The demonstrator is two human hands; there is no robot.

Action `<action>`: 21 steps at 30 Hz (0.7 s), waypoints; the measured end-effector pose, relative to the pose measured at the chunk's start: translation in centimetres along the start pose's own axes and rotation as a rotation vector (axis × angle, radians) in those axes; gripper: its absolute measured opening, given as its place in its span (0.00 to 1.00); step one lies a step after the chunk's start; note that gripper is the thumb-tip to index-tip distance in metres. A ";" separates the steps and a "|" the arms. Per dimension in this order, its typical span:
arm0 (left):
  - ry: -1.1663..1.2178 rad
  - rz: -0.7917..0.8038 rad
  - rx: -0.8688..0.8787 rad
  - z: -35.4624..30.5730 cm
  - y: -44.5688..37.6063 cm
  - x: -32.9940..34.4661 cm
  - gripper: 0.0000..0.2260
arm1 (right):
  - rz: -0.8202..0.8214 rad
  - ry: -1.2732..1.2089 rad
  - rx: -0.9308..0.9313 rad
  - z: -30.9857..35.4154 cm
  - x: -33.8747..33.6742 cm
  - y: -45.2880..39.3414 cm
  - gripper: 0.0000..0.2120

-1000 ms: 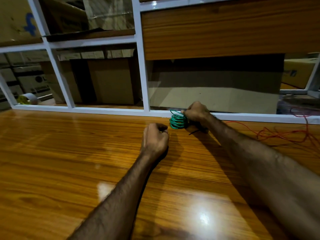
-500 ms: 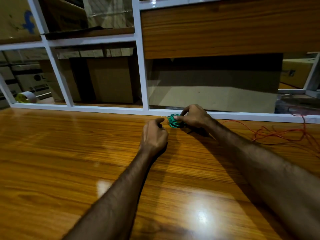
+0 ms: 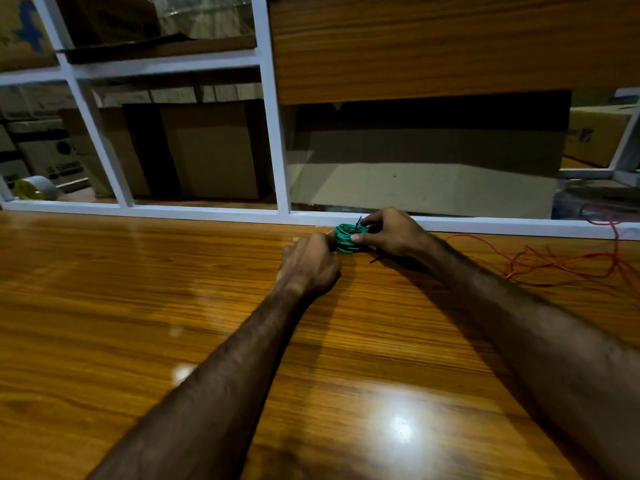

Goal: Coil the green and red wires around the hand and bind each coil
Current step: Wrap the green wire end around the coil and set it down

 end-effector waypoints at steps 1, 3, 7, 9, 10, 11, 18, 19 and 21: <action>0.027 -0.017 -0.004 0.2 -0.1 0.0 0.20 | 0.010 0.017 -0.012 -0.1 0.1 0.1 0.31; 0.116 -0.044 -0.033 0.8 -0.3 0.0 0.18 | 0.031 0.017 -0.026 -0.3 0.4 0.3 0.30; 0.259 -0.056 -0.119 2.1 -0.7 0.2 0.17 | 0.012 0.019 -0.026 -0.2 0.3 0.7 0.30; 0.222 -0.068 -0.136 2.5 -1.2 0.2 0.17 | 0.007 0.020 -0.030 0.0 0.3 1.0 0.29; 0.191 -0.066 -0.142 2.5 -1.4 0.2 0.16 | 0.003 0.024 -0.034 0.0 0.3 1.2 0.29; 0.163 -0.065 -0.148 2.5 -1.5 0.1 0.15 | 0.001 0.027 -0.033 0.1 0.3 1.3 0.29; 0.264 -0.180 -0.197 3.3 -3.0 -0.3 0.09 | 0.038 0.020 -0.045 -0.1 0.3 1.1 0.30; 0.282 -0.187 -0.199 3.5 -3.4 -0.2 0.08 | 0.040 0.019 -0.043 -0.2 0.4 1.0 0.31; 0.332 -0.168 -0.197 3.9 -4.0 0.0 0.09 | 0.046 0.019 -0.035 -0.8 0.5 0.5 0.33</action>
Point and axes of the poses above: each hand's wrist, its own y-axis away from the middle knuckle, its own x-axis out of the palm, z = x × y, the point moved 7 cm from there along -y, towards the middle knuckle, and after that the axes turned 5 degrees about x, right-handed, at the moved point
